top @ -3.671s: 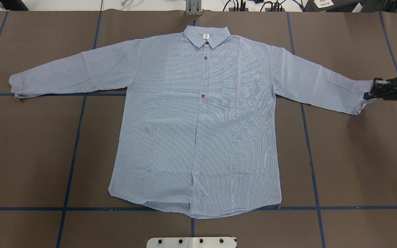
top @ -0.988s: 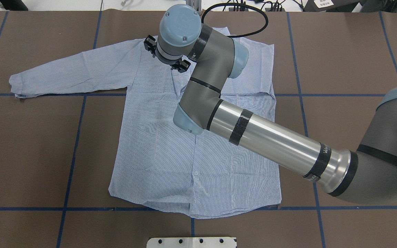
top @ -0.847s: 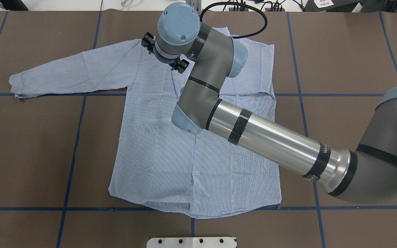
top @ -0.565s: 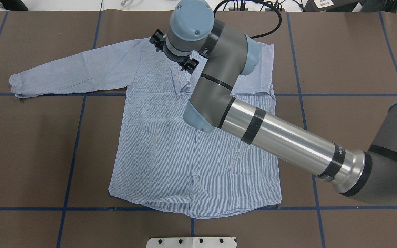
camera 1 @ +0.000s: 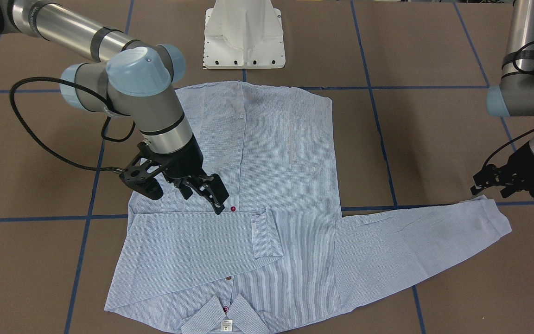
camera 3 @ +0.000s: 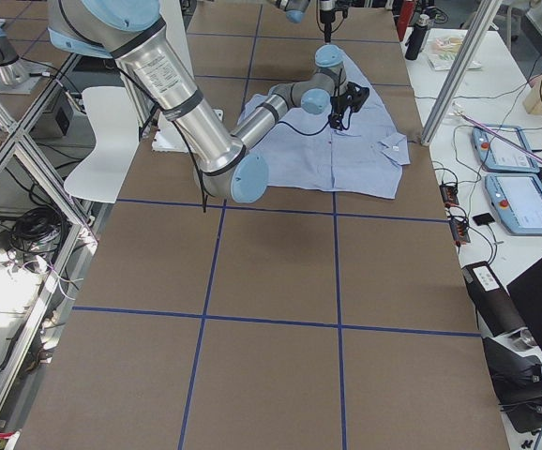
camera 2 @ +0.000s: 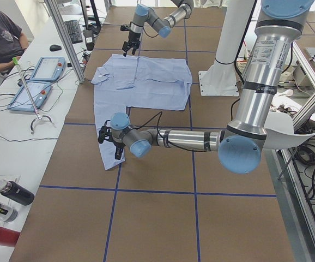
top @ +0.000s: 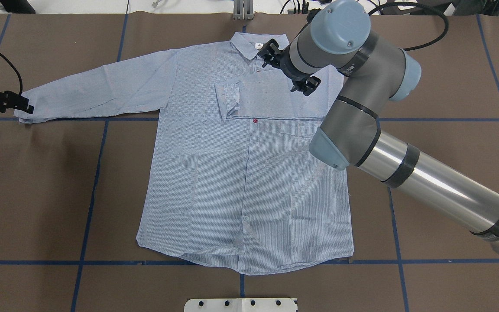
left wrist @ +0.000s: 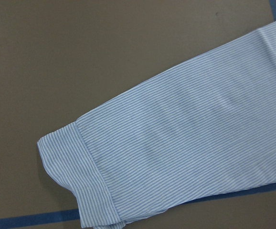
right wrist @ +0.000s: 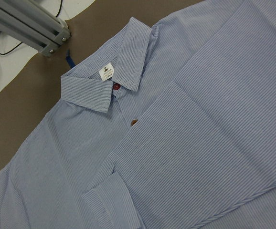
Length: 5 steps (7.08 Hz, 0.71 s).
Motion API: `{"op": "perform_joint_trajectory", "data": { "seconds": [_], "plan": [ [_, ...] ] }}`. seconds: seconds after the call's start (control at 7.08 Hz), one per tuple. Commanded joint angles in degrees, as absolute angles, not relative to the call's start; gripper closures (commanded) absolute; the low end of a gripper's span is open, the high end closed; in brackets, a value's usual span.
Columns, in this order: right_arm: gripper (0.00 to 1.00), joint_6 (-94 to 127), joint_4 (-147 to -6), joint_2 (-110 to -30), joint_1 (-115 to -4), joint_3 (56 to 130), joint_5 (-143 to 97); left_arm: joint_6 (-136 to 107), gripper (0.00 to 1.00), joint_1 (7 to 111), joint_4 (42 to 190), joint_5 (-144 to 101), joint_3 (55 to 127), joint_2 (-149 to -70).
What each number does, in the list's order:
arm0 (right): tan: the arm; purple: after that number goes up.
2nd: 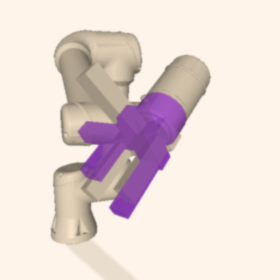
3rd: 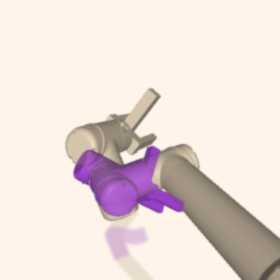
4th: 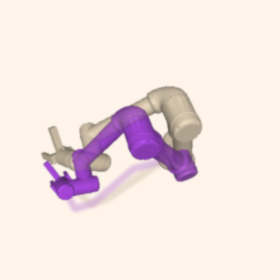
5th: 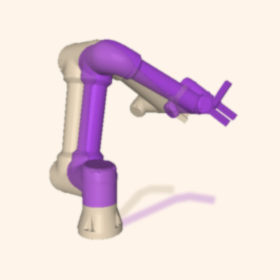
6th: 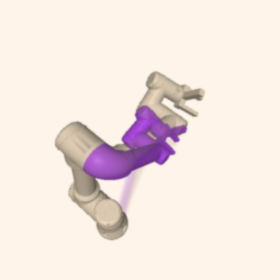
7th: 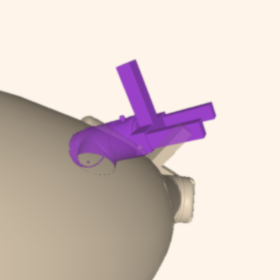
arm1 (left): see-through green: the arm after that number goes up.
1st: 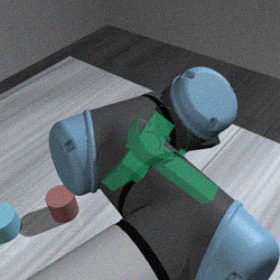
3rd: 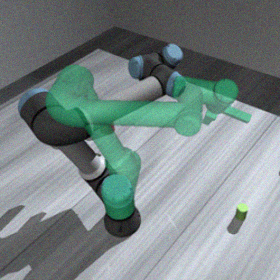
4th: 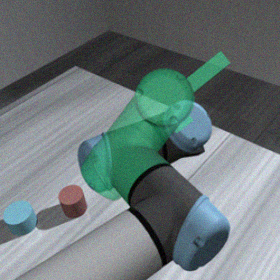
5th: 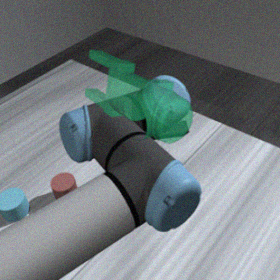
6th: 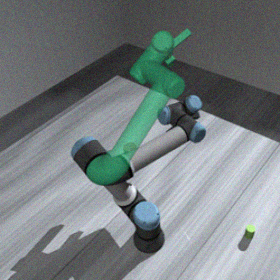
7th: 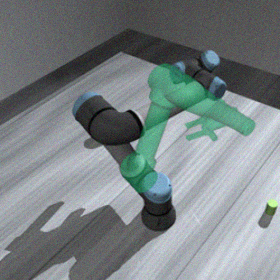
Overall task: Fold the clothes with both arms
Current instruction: 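Release the sleeve and withdraw the right gripper while the left gripper grasps the other cuff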
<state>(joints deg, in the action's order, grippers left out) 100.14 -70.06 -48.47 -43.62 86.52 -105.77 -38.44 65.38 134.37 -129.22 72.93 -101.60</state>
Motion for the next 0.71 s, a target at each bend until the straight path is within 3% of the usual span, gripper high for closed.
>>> {"op": "perform_joint_trajectory", "data": {
  "seconds": [0.0,0.56],
  "plan": [
    [0.01,99.05,-71.44,-50.89,-44.56,88.85,-106.08,-39.19,0.18,65.04,140.96,-128.59,67.16,-101.95],
    [0.01,99.05,-72.24,-52.29,-45.26,90.52,-105.56,-39.81,0.72,64.25,141.33,-126.75,66.62,-102.04]
  ]
}}
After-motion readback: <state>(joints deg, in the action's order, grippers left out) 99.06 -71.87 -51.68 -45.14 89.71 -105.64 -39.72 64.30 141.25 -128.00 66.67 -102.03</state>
